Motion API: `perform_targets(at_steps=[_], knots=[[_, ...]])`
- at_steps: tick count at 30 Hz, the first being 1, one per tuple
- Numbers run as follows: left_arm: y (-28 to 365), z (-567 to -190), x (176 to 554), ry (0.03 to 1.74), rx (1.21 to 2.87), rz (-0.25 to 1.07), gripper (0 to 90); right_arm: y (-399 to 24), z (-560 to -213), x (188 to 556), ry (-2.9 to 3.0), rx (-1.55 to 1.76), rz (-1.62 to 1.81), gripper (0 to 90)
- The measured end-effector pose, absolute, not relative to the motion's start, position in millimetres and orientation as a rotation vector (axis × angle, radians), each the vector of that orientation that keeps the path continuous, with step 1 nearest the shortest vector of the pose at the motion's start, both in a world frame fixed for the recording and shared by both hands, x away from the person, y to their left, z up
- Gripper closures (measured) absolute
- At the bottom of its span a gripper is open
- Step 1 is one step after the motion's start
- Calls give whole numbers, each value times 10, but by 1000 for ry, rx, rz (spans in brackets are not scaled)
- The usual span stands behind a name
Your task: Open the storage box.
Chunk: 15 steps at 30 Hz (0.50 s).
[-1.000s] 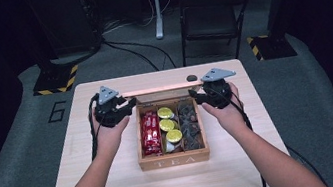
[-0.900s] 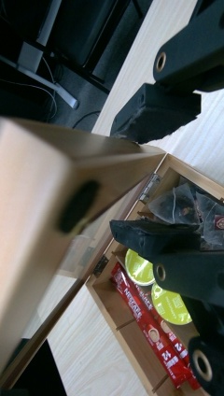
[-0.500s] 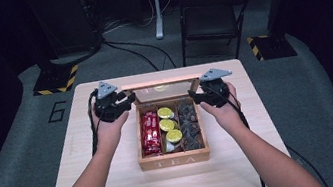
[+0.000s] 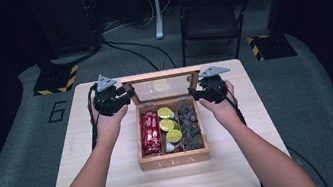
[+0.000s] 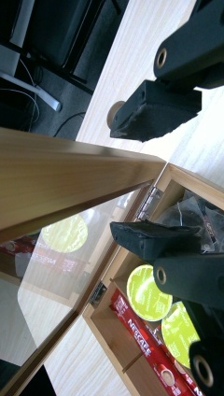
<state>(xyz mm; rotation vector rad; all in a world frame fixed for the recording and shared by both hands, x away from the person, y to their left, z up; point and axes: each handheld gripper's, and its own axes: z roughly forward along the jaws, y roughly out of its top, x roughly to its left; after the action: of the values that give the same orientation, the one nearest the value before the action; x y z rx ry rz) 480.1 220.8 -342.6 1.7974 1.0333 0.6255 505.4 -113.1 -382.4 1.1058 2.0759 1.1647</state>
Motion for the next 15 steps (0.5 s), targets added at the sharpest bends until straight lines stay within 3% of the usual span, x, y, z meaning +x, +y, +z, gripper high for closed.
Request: perform_targets(at_steps=[15], knots=[[2208, -3402, 4928, 1061, 1764, 620, 631, -1129, -3929, 5212, 2085, 1138, 1157, 498]])
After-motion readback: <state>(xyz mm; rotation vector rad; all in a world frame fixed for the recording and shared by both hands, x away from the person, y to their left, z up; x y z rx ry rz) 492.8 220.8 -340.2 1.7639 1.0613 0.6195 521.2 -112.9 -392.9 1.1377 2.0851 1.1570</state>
